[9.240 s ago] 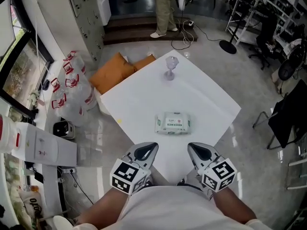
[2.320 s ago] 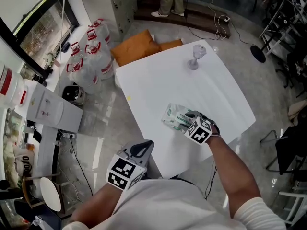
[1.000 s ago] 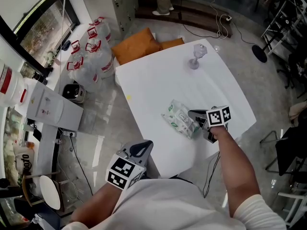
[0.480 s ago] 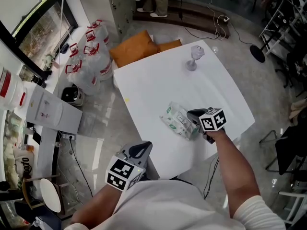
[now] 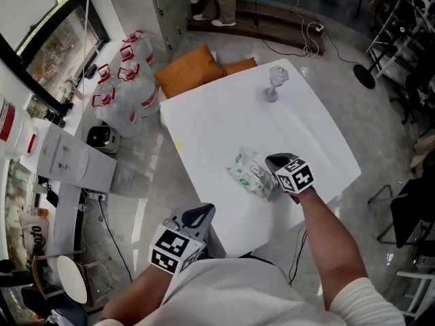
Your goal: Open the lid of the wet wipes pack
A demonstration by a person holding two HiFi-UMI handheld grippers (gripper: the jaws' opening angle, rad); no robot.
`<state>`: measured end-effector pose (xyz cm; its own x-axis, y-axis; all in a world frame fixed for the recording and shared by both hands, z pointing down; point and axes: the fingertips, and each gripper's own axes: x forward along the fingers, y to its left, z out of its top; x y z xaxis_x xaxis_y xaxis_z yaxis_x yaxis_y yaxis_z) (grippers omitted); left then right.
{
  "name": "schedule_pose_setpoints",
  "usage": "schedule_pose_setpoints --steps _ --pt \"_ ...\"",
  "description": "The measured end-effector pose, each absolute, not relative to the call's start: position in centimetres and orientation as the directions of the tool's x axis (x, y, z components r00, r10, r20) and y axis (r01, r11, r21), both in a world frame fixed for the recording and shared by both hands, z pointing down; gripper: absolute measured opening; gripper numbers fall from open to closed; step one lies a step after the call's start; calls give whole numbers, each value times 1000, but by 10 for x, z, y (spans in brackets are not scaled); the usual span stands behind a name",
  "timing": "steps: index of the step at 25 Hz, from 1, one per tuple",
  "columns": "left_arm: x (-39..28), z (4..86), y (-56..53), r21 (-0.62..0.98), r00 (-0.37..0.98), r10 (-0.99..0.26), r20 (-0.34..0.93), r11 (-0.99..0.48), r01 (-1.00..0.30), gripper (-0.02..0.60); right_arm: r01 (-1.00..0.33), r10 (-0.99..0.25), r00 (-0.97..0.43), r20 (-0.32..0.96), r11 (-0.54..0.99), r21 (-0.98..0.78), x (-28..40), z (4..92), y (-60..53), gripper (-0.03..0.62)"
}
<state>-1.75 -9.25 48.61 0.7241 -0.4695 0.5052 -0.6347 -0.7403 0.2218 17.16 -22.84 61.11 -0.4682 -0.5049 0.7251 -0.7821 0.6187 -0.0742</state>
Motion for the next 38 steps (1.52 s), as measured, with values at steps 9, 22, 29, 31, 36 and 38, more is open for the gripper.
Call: schedule_pose_setpoints --steps 9,22,29,31,36,38 --pt "-23 491 -92 219 711 -474 519 -730 -647 9 -808 -540 -386 748 589 9 188 626 -242 40" --pt "-30 497 -97 227 692 -483 537 -708 -669 9 -804 -530 -340 777 592 52 197 648 -255 62" --pt "-34 501 -96 231 681 -488 546 -693 -683 9 -818 -497 -334 801 574 15 199 663 -258 71" --pt "-37 501 -95 232 677 -493 547 -687 -688 9 -807 -477 -331 814 590 17 196 669 -256 56" --pt "-43 502 -94 233 663 -505 552 -670 -705 9 -801 -467 -317 826 598 31 192 681 -254 8" --pt "-46 503 -94 233 660 -508 554 -666 -708 9 -816 -461 -324 826 578 2 193 682 -255 8"
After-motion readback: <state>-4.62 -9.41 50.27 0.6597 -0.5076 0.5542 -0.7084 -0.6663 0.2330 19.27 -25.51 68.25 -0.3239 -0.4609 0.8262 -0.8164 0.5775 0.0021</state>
